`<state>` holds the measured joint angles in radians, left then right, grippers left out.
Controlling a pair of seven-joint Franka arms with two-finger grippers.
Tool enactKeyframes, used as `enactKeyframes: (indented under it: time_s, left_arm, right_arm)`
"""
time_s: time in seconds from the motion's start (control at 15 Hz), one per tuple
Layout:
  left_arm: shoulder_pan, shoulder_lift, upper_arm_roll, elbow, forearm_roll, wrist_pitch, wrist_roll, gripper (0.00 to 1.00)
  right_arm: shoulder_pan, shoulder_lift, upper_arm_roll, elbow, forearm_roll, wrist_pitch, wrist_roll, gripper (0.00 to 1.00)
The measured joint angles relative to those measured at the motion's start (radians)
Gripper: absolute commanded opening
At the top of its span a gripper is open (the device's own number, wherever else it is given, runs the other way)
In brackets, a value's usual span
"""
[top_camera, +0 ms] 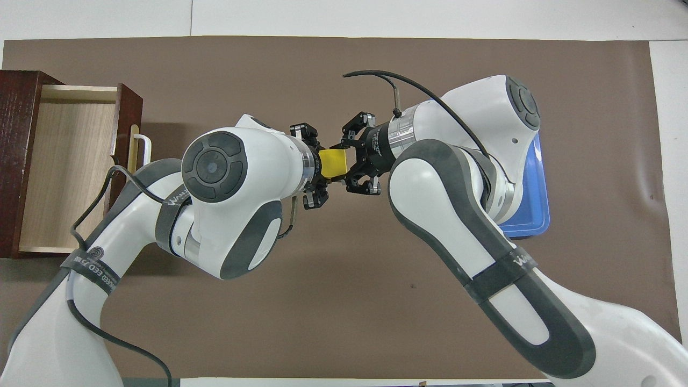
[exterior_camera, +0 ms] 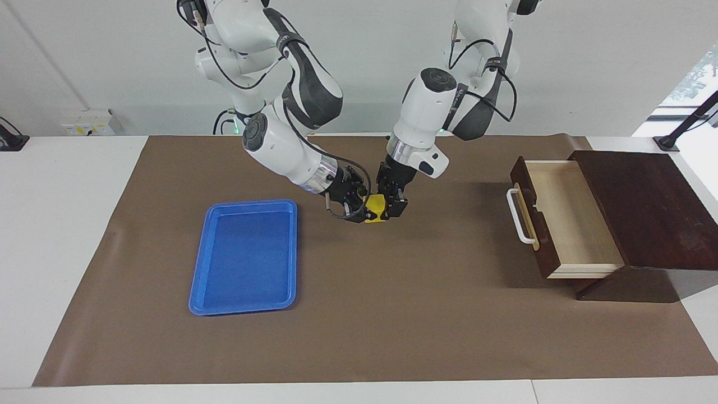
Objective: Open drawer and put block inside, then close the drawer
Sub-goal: 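Open the right gripper to release the cube to the left gripper, then lower the cube into the open drawer with the left gripper while the right gripper withdraws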
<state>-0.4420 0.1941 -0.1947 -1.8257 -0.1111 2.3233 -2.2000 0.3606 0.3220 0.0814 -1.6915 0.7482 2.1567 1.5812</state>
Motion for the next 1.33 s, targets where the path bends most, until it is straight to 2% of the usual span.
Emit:
enactKeyframes:
  time_s: [0.07,0.13,0.4,0.73,0.93,1.13,1.33]
  left_arm:
    - [0.0,0.0,0.0,0.0,0.0,0.0,0.0,0.0]
    - [0.0,0.0,0.0,0.0,0.0,-0.001,0.001,0.0]
    - [-0.001,0.0,-0.003,-0.001,0.0,-0.013,0.012,0.0]
    - [0.043,-0.003,0.015,0.042,0.0,-0.15,0.108,0.0]
    - [0.158,-0.03,0.018,0.094,-0.011,-0.291,0.243,0.0]
    - [0.332,-0.089,0.026,0.166,-0.081,-0.461,0.457,0.0]
    - [0.513,-0.118,0.033,0.233,-0.11,-0.603,0.673,0.0]
  right_arm:
    - [0.0,0.0,0.0,0.0,0.0,0.0,0.0,0.96]
    - [0.0,0.0,0.0,0.0,0.001,0.0,0.001,1.0]
    - [-0.006,0.0,-0.004,0.003,0.021,0.0,0.036,1.0]
    - [-0.009,0.0,-0.004,0.003,0.021,0.0,0.038,1.0]
    - [-0.01,0.0,-0.004,0.006,0.021,0.0,0.038,1.0]
    - [-0.02,0.0,-0.008,0.01,0.021,-0.011,0.038,1.0]
    - [-0.09,-0.012,-0.016,0.035,0.01,-0.099,0.038,1.0]
